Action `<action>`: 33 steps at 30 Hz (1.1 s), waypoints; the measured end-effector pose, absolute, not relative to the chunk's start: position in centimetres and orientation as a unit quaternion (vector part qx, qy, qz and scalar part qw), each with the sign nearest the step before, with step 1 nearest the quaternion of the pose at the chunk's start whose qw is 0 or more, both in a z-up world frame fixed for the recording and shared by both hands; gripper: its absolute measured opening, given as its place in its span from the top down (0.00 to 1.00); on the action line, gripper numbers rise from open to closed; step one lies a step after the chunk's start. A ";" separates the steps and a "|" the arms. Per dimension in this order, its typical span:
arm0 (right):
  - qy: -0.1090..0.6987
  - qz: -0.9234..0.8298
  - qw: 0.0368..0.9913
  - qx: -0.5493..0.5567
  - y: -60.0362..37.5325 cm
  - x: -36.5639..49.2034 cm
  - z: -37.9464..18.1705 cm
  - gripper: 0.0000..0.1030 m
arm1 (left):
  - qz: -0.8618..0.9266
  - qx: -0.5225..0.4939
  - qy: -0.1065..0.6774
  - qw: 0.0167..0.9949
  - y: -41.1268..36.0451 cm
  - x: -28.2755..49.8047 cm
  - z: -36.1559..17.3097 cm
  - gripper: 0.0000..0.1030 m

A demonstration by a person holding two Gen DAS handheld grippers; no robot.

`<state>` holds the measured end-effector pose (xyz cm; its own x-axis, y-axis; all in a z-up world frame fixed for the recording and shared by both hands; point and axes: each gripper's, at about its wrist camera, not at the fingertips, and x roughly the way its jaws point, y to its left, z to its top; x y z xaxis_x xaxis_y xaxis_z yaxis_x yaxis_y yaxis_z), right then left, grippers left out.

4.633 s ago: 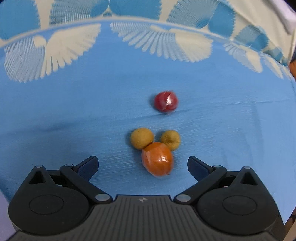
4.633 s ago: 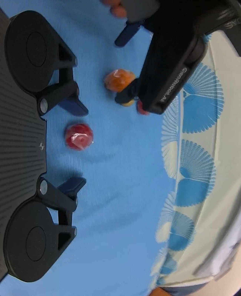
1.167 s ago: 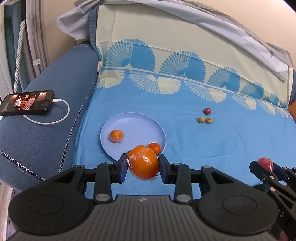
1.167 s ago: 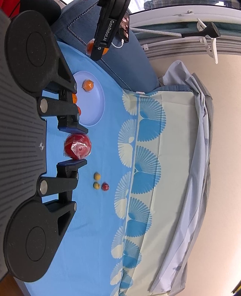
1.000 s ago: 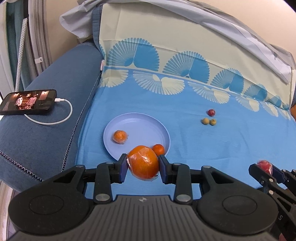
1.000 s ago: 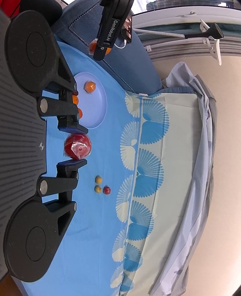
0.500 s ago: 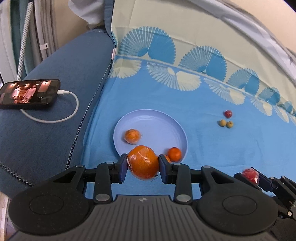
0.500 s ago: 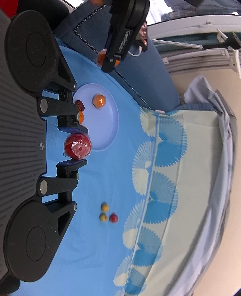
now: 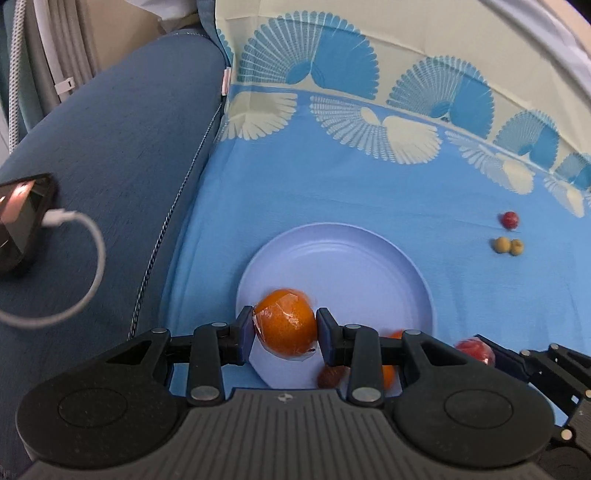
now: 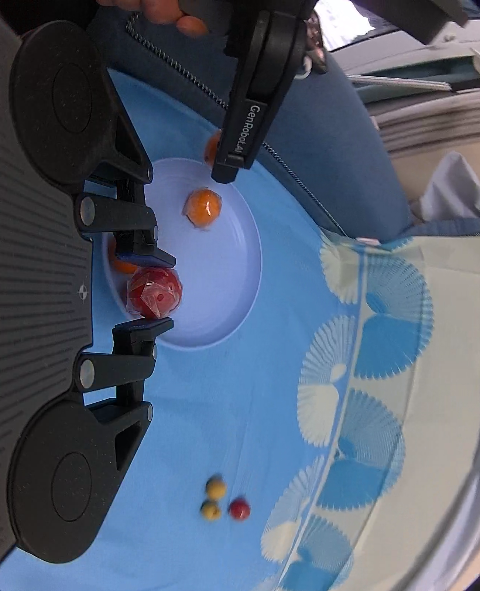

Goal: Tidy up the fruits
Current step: 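Carry the wrapped mandarin and wrapped red fruit in both tools over the plate, then open both tools to release the two wrapped fruits onto the plate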

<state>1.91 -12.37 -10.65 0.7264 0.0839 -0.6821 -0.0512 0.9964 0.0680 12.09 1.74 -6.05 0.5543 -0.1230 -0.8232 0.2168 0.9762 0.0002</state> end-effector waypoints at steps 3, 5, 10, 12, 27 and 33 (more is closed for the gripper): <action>0.372 0.050 0.927 0.017 -12.1 3.7 -11.5 0.71 | -0.094 0.057 0.469 0.876 1.6 13.7 -7.2 0.62; 0.374 0.053 0.926 0.014 -12.1 4.7 -12.0 0.71 | -0.095 0.063 0.470 0.875 1.4 14.5 -7.8 0.62; 0.389 0.063 0.919 0.003 -12.0 7.2 -13.2 0.70 | -0.084 0.080 0.460 0.880 0.8 16.1 -8.7 0.49; 0.397 0.077 0.915 -0.007 -11.8 8.2 -13.4 0.58 | -0.075 0.083 0.442 0.890 0.5 16.4 -8.5 0.17; 0.353 0.046 0.934 0.005 -12.7 -5.6 -5.4 0.03 | -0.070 0.056 0.451 0.888 2.5 7.3 -2.3 0.00; 0.323 0.038 0.945 -0.026 -11.4 -10.4 -3.5 0.01 | -0.080 0.064 0.476 0.873 4.3 1.9 -1.0 0.00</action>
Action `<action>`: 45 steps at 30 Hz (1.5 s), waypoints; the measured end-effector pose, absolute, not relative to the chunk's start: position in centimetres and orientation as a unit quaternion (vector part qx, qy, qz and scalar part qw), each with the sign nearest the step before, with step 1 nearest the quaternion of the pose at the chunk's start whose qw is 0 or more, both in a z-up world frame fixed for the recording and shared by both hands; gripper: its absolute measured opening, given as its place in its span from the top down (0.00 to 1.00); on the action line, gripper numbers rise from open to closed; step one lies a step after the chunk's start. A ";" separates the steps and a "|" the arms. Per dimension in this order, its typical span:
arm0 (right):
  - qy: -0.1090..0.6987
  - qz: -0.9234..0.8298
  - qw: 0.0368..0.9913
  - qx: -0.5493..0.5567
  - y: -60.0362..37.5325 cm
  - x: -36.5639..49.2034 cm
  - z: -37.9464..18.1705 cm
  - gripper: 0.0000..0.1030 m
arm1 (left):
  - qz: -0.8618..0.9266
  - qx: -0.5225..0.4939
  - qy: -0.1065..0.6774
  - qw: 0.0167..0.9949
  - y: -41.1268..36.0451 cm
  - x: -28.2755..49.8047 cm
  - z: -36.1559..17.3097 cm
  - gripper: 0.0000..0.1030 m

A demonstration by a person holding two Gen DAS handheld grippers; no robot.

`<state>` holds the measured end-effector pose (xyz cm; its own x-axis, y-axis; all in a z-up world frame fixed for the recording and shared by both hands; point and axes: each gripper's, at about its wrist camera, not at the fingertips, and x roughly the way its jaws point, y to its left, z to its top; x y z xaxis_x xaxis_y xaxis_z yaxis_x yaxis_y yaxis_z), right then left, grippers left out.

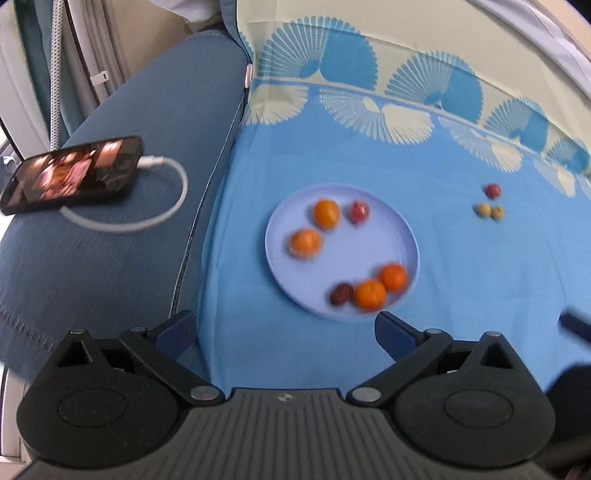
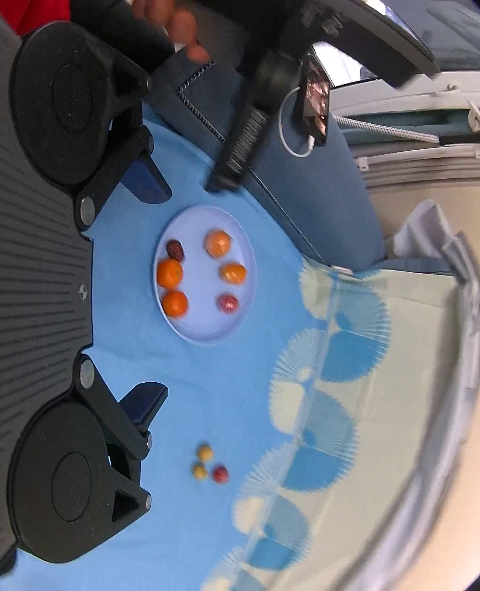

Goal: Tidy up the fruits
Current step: 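Open both tools to release the two wrapped fruits onto the plate, then withdraw both open tools and move toward the remaining small fruits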

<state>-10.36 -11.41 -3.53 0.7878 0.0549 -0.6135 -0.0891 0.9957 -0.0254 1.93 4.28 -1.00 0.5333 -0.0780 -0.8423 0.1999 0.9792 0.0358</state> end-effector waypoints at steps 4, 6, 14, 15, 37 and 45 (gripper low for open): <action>0.302 0.013 0.953 -0.011 -12.2 -12.2 -2.3 0.01 | -0.079 0.077 0.462 0.880 4.4 -0.8 -0.2 0.00; 0.292 0.007 0.956 -0.013 -12.4 -13.1 -1.9 0.01 | -0.079 0.074 0.457 0.883 4.2 -1.8 0.4 0.00; 0.256 -0.028 0.966 -0.007 -13.6 -16.2 -0.6 0.01 | -0.095 0.090 0.417 0.899 2.5 -4.0 3.1 0.00; 0.256 -0.032 0.966 -0.002 -13.7 -16.5 -0.5 0.01 | -0.093 0.089 0.410 0.903 2.5 -4.4 3.4 0.00; 0.247 -0.043 0.968 0.014 -13.9 -18.4 -0.5 0.01 | -0.092 0.088 0.402 0.907 2.7 -7.3 3.7 0.00; 0.254 -0.048 0.966 0.022 -14.2 -18.2 -0.8 0.01 | -0.095 0.096 0.408 0.903 2.2 -7.1 3.5 0.00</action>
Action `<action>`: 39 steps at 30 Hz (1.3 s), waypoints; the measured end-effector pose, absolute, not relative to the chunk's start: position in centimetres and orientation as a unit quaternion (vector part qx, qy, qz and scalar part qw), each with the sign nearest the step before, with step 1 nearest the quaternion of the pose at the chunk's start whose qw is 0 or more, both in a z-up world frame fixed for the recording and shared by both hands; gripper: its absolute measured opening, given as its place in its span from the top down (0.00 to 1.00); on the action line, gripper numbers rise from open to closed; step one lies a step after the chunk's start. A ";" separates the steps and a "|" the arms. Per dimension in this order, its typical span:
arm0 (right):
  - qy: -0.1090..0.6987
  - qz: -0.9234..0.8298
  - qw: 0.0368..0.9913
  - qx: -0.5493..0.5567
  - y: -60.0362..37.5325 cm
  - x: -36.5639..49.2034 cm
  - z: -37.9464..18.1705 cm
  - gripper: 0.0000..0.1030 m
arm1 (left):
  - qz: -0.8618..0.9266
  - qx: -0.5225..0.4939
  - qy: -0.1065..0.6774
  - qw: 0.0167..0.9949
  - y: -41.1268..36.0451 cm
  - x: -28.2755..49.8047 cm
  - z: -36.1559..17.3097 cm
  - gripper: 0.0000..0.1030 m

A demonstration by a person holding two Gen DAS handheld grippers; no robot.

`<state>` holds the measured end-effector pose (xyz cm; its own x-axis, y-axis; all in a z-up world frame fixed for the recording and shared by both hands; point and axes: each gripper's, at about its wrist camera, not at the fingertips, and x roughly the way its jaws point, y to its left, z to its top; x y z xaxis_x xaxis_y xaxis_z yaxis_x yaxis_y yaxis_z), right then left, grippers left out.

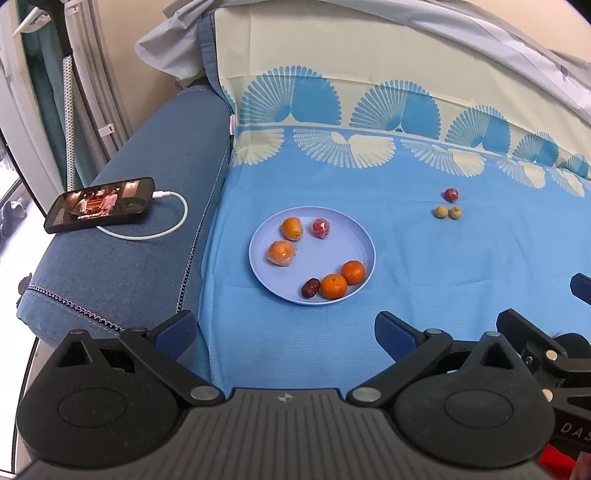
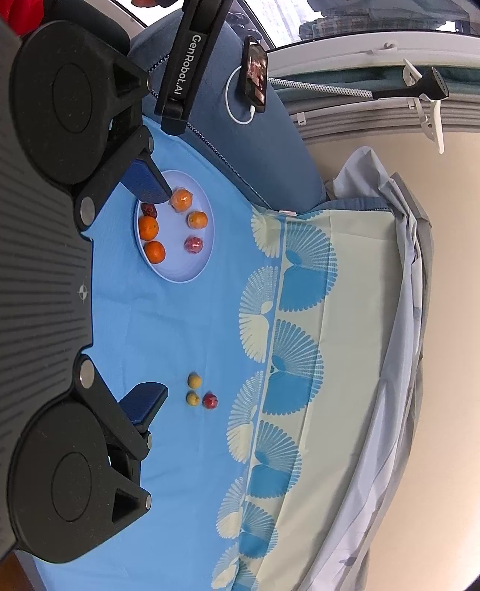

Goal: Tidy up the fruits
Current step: 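Withdraw both open tools and move toward the remaining small fruits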

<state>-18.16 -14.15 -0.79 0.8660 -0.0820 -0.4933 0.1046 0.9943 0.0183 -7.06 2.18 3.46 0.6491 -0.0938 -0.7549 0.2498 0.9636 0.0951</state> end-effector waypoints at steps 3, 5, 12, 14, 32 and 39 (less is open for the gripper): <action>0.260 -0.049 0.964 0.026 -14.4 -17.9 -1.1 0.01 | -0.094 0.096 0.409 0.903 2.1 -6.9 3.4 0.00; 0.264 -0.050 0.963 0.028 -14.5 -17.6 -1.2 0.01 | -0.093 0.094 0.411 0.902 2.1 -6.6 3.3 0.00; 0.269 -0.063 0.960 0.041 -15.1 -17.3 -1.8 0.01 | -0.101 0.105 0.417 0.897 1.1 -5.9 2.7 0.00; 0.270 -0.066 0.960 0.044 -15.3 -17.2 -1.9 0.01 | -0.103 0.106 0.418 0.896 0.8 -5.8 2.6 0.00; 0.275 -0.100 0.954 0.065 -19.6 -15.8 -3.1 0.01 | -0.121 0.103 0.446 0.881 -2.3 -2.8 1.0 0.00; 0.285 -0.160 0.942 0.076 -27.4 -12.9 -3.8 0.01 | -0.165 0.165 0.420 0.877 -9.3 1.9 -1.1 0.00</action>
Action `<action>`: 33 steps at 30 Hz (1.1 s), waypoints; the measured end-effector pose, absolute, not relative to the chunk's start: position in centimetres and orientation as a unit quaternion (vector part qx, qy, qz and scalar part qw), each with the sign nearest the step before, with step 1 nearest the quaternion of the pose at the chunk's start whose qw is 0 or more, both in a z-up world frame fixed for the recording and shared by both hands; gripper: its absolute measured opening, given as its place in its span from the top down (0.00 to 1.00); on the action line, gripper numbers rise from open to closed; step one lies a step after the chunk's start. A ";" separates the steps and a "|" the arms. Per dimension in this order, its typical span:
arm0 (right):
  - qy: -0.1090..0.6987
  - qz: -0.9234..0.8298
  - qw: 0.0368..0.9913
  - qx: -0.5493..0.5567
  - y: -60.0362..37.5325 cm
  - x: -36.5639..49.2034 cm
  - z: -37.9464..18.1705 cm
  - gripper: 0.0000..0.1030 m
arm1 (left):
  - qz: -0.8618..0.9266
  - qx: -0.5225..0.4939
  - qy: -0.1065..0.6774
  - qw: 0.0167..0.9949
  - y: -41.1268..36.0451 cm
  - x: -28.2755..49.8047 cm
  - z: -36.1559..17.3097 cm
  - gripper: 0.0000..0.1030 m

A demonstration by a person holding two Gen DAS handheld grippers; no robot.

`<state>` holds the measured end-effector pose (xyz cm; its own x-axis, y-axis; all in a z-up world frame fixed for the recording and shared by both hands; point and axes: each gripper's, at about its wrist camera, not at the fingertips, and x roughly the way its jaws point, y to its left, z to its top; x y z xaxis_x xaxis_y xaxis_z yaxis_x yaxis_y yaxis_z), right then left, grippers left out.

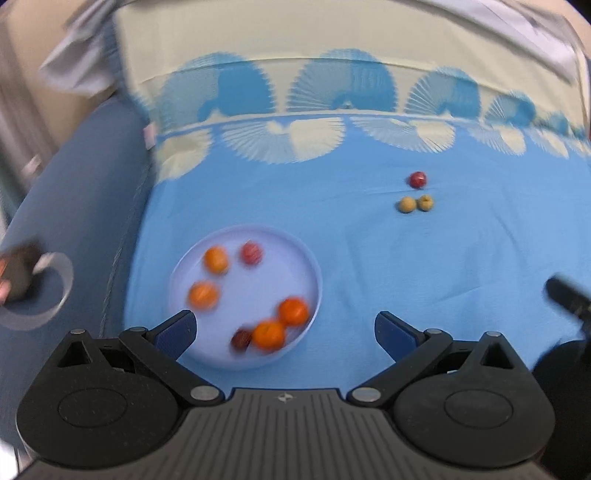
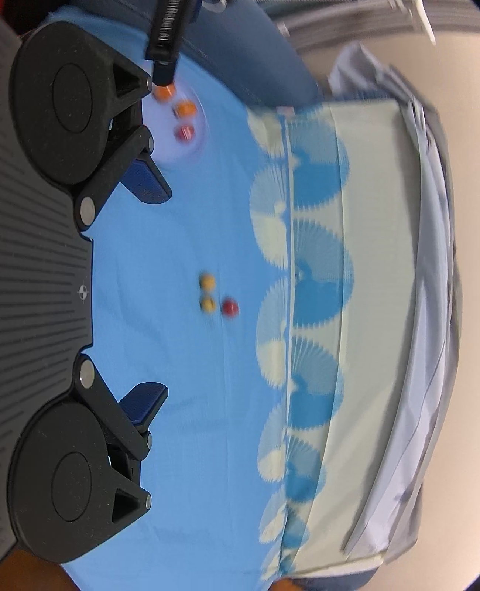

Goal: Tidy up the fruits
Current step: 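Withdraw both open tools and move toward the remaining small fruits, then grasp a small yellow fruit with the left tool while the right tool grasps a wrapped red fruit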

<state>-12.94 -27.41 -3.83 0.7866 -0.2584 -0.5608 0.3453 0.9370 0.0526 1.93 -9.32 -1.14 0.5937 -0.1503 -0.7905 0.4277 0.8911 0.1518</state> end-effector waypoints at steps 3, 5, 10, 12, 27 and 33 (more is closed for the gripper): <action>0.291 -0.172 0.937 0.087 -30.9 -11.0 -4.5 0.01 | -0.190 0.209 0.407 0.868 -13.1 4.2 -3.3 0.00; 0.297 -0.166 0.936 0.089 -33.3 -9.0 -5.5 0.01 | -0.222 0.228 0.389 0.864 -15.6 5.7 -4.7 0.00; 0.343 -0.142 0.925 0.083 -38.7 -1.1 -9.5 0.01 | -0.313 0.272 0.362 0.835 -22.1 9.4 -8.8 0.00; 0.352 -0.132 0.922 0.092 -40.4 2.0 -10.8 0.01 | -0.337 0.274 0.368 0.822 -24.3 11.1 -10.4 0.00; 0.419 -0.094 0.897 0.106 -43.4 17.4 -18.5 0.09 | -0.416 0.300 0.389 0.765 -32.1 18.9 -17.1 0.58; 0.406 -0.099 0.907 0.056 -42.8 16.7 -17.4 0.70 | -0.430 0.303 0.367 0.767 -32.5 19.0 -17.2 0.72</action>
<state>16.70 -42.81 -17.42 0.6511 -0.1345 -0.7470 0.2256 0.9740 0.0214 18.95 -32.47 -17.22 0.3609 -0.4375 -0.8236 0.8820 0.4471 0.1490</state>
